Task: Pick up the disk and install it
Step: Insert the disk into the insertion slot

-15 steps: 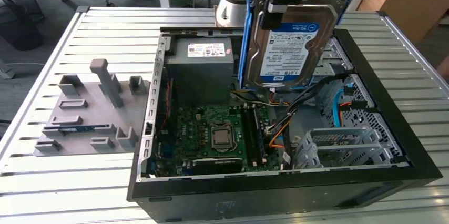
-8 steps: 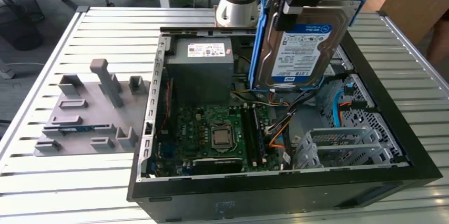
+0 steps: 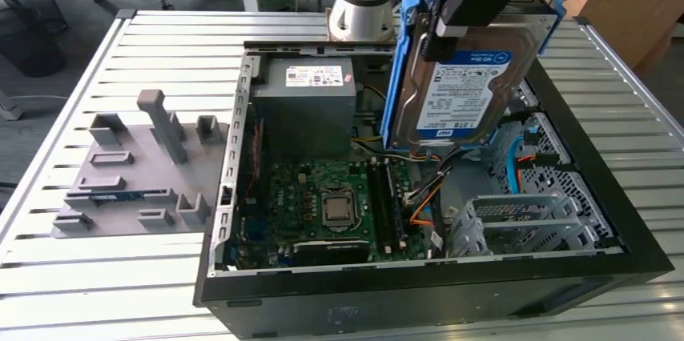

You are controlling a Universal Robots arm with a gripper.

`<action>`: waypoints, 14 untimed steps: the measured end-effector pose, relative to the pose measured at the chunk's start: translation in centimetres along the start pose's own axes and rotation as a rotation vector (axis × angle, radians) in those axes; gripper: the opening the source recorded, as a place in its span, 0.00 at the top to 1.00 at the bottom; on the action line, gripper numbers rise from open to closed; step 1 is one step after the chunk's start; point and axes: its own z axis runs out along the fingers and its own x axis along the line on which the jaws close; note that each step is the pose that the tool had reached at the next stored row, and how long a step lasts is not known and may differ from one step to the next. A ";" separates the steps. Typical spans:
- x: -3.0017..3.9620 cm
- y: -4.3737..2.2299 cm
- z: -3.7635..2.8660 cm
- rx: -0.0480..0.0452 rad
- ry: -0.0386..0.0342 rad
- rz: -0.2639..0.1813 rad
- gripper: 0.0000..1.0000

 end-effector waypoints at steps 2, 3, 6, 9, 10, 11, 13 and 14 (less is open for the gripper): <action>0.20 -0.08 0.05 0.0000 0.0001 0.000 0.64; 0.25 -0.16 0.09 0.0001 -0.0002 0.000 0.64; 0.32 -0.63 0.11 -0.0009 -0.0001 0.000 0.64; 0.38 -1.19 0.15 -0.0026 -0.0004 0.000 0.64; 0.41 -1.34 0.16 -0.0029 -0.0005 0.000 0.64; 0.46 -1.44 0.16 -0.0032 -0.0004 0.000 0.64; 0.61 -1.49 0.21 -0.0032 -0.0006 0.000 0.64; 0.73 -1.49 0.23 -0.0032 -0.0006 0.000 0.64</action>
